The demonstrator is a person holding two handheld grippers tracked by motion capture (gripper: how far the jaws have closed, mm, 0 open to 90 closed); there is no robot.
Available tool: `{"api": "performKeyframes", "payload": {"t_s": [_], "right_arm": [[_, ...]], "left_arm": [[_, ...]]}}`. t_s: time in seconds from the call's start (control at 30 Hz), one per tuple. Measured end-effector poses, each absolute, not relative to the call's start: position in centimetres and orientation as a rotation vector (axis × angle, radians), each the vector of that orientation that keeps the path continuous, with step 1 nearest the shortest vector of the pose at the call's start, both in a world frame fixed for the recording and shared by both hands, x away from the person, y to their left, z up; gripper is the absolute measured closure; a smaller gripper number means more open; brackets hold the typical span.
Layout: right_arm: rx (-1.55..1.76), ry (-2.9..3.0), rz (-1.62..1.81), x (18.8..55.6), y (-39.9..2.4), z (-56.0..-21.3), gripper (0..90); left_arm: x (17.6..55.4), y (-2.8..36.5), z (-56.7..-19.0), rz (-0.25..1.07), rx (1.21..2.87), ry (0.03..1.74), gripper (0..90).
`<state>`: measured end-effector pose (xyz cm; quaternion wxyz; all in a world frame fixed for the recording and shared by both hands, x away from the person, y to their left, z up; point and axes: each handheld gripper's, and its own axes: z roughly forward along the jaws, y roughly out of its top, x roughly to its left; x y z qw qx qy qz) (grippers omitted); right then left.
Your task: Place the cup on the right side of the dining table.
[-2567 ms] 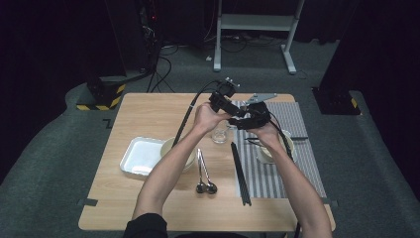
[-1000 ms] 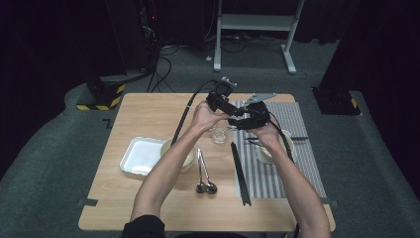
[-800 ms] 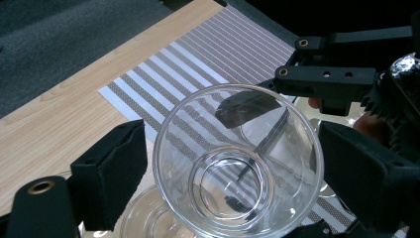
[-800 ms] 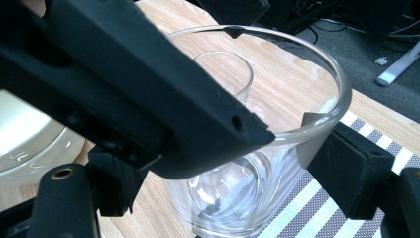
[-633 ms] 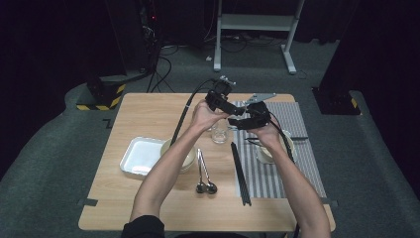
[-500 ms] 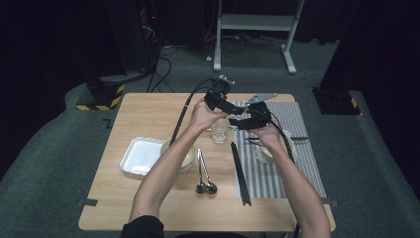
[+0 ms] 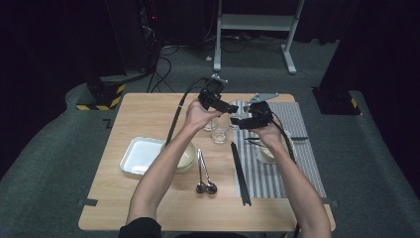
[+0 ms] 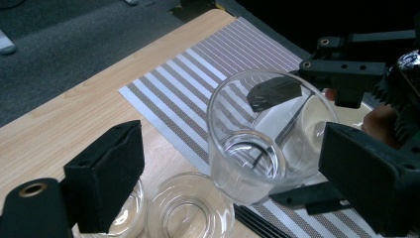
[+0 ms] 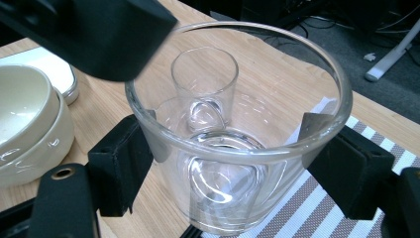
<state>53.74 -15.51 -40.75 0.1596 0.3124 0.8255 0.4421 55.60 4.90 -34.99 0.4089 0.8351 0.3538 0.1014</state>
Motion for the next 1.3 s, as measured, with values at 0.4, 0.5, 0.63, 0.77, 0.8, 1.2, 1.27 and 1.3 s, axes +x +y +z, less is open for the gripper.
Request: {"api": "performKeyframes", "payload": {"t_s": [0.4,0.5,0.63,0.77,0.8,1.2,1.27,1.3], "right_arm": [[0.934,2.327,1.257,53.7,-16.4,-40.6,21.0],[0.943,2.316,1.263,53.7,-16.6,-40.5,20.9],[0.946,2.311,1.259,53.7,-16.7,-40.5,20.9],[0.958,2.299,1.267,53.7,-16.9,-40.4,20.9],[0.961,2.295,1.267,53.7,-16.9,-40.4,20.9],[0.985,2.271,1.264,53.7,-17.5,-40.2,20.9],[0.985,2.268,1.259,53.7,-17.6,-40.2,20.9],[0.99,2.263,1.261,53.7,-17.6,-40.2,20.9]], "left_arm": [[55.2,6.5,-35.1,0.307,2.072,0.933,12.7],[55.1,6.9,-35.1,0.312,2.067,0.945,13.3],[55.0,7.6,-35.2,0.319,2.059,0.957,13.9],[54.9,8.3,-35.3,0.323,2.05,0.975,14.4],[54.9,8.5,-35.3,0.325,2.05,0.977,14.5],[54.6,10.2,-35.8,0.355,2.04,1.009,15.5],[54.5,10.4,-35.8,0.358,2.045,1.008,15.6],[54.4,10.6,-35.8,0.361,2.047,1.008,15.7]]}}
